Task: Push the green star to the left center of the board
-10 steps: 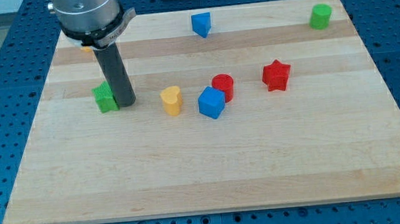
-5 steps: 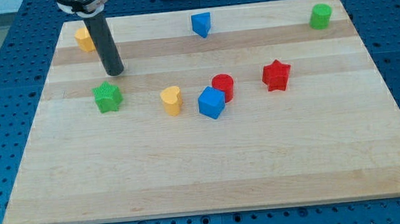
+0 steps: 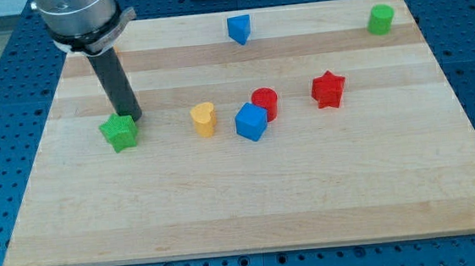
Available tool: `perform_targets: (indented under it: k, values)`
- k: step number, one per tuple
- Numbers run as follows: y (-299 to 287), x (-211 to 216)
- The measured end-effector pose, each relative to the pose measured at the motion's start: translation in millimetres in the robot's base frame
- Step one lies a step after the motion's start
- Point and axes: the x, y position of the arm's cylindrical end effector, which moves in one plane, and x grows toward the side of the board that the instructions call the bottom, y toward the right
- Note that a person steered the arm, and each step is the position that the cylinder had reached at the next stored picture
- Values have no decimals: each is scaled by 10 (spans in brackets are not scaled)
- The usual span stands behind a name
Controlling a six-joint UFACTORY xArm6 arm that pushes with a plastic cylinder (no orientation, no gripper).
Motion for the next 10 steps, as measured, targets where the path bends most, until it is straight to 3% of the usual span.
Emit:
perform_targets:
  k: [1, 3, 6, 7, 8, 10]
  values:
    - [305, 291]
    - [314, 680]
    - [-194, 582]
    - [-135, 739]
    - [429, 1108]
    - [464, -661]
